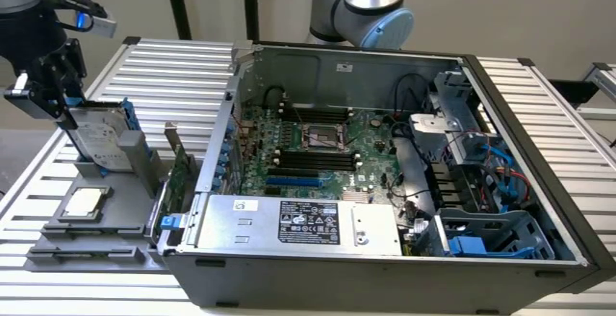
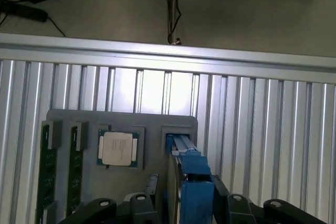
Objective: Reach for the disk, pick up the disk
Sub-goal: 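Pick up the disk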
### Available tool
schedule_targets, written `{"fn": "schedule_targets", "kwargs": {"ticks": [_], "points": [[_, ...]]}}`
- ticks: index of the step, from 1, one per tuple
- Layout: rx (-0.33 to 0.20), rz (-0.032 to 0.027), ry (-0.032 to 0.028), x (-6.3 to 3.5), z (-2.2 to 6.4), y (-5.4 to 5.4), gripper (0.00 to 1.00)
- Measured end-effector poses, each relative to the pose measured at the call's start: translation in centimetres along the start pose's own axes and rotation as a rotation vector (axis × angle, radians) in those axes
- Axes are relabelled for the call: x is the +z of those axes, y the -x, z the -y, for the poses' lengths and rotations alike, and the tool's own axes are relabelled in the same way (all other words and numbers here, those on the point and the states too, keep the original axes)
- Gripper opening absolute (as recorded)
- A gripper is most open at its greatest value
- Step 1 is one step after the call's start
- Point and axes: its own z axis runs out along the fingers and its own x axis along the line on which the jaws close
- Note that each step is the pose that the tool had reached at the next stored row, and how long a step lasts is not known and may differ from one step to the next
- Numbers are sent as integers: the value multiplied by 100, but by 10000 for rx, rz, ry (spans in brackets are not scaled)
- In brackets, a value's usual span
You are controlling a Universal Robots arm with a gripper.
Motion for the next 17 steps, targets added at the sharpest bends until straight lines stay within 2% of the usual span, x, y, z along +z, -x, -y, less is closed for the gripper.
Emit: {"fn": "schedule_targets", "kwargs": {"ticks": [7,8,17], "points": [[5,1,-2,20,1,0,49],[5,1,-1,22,1,-1,41],[187,9,-4,30,1,1,41]]}}
